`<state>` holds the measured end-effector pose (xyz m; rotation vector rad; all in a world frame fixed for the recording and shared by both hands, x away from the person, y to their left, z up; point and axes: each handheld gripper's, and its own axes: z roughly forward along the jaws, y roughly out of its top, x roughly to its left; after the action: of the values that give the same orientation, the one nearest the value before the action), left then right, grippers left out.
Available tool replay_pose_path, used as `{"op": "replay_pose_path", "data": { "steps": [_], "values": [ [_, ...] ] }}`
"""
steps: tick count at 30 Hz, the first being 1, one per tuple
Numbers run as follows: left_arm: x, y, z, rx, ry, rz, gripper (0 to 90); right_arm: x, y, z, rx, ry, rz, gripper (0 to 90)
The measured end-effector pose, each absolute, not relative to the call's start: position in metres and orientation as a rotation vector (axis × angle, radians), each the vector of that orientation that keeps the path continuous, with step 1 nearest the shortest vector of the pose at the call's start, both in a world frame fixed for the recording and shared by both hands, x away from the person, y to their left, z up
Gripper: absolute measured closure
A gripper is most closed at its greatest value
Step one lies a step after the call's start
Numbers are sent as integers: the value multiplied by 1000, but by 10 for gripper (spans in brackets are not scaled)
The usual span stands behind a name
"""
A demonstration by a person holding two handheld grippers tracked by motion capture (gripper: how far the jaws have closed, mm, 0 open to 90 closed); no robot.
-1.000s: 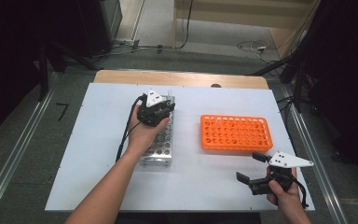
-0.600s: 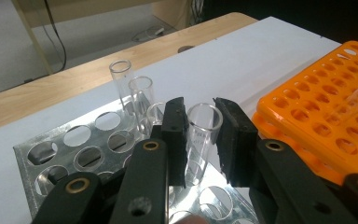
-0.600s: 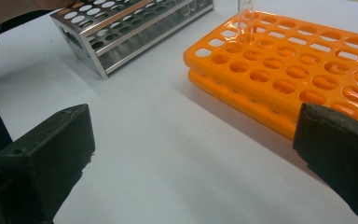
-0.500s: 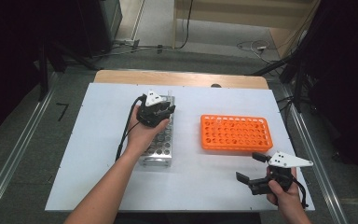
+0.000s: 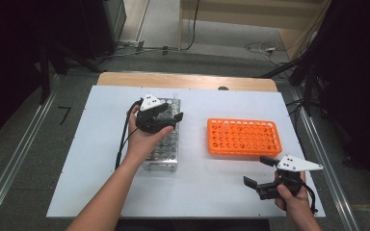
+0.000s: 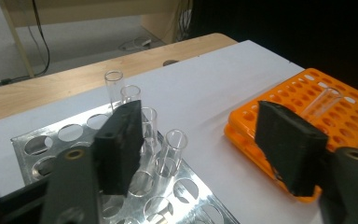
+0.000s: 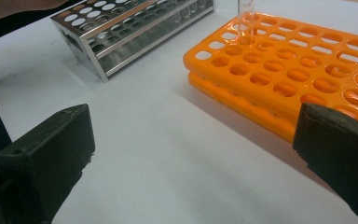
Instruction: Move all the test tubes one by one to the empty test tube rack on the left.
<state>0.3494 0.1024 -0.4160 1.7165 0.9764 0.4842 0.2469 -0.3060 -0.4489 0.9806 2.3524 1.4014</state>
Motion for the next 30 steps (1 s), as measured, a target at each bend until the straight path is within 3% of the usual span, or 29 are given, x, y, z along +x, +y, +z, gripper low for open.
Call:
{"op": "replay_pose_path", "data": {
  "steps": [11, 30],
  "values": [
    [313, 119, -411, 1702, 959, 443, 22, 253, -304, -445, 978, 2342, 1429, 0],
    [249, 139, -414, 1672, 881, 409, 0, 276, -287, -435, 968, 2337, 1430, 0]
  ]
}}
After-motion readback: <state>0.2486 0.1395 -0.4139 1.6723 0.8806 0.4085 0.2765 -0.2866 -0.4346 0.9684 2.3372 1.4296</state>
